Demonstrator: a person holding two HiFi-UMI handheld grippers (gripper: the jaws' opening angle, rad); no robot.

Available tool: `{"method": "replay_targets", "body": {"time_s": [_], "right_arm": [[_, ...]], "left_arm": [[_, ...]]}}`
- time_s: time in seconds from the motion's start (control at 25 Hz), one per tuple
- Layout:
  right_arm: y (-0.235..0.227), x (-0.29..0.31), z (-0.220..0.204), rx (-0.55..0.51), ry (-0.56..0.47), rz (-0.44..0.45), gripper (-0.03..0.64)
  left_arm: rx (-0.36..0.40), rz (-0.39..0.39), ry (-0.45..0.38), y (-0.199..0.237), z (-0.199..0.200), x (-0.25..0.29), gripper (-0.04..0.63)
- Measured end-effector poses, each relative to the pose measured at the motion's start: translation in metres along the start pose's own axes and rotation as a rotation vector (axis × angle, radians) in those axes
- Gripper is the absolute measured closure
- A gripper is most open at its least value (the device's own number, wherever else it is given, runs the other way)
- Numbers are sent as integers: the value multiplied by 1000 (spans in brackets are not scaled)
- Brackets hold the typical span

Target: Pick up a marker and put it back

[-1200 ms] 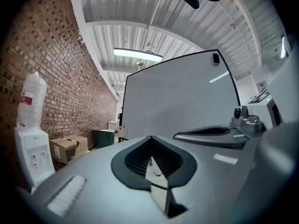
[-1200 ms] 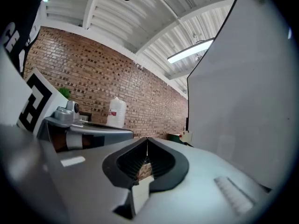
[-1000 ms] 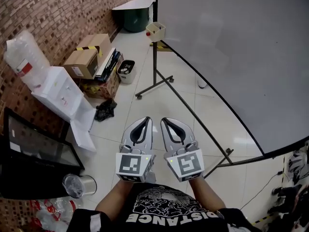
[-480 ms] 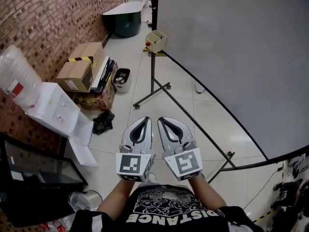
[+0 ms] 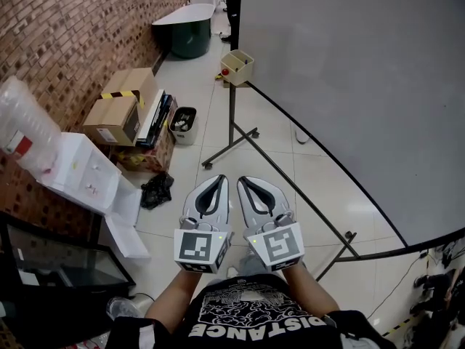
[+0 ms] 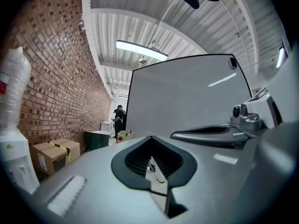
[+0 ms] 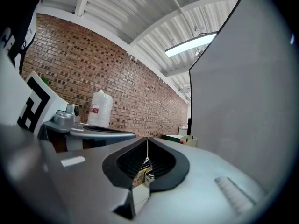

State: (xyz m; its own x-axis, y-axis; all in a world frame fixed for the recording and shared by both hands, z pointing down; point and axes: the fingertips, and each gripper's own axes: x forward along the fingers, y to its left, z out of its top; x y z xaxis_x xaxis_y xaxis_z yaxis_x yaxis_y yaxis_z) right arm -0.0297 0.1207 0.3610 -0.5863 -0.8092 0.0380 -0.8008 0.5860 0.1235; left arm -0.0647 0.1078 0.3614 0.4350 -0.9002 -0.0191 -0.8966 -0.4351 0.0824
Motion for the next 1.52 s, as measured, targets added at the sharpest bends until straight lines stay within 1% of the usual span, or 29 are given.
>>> {"method": "replay_targets", "body": {"time_s": [0.2,0.36,0.48,0.6,0.72,0.96,1.08,1.2,1.52], "right_arm": [[-17,24,-3,16,-7,-2,617],[-37,48,-4,9,-20,-9,617],[-53,70,-1,8,-39,-11,617],[-69,91,1,1,-49,-7,617],[-85,112,1,2,-48,-6,617],[-117,156,-3,11,-37,4,617],[-136,176,-8,19,-34,6,617],[-155,195,-11,30,-35,5,617],[-196,235,-14,16,-44,-5,614]], "left_arm": [[4,17,7,16,-2,21,591],[20,8,13,28,-4,44,591],[24,19,10,39,0,68,591],[25,13,13,47,2,95,591],[26,-5,11,53,1,121,591],[26,-15,26,71,-1,178,591],[26,-15,32,78,-2,205,591],[18,1,38,87,-2,231,591],[24,4,31,99,-2,275,591]]}}
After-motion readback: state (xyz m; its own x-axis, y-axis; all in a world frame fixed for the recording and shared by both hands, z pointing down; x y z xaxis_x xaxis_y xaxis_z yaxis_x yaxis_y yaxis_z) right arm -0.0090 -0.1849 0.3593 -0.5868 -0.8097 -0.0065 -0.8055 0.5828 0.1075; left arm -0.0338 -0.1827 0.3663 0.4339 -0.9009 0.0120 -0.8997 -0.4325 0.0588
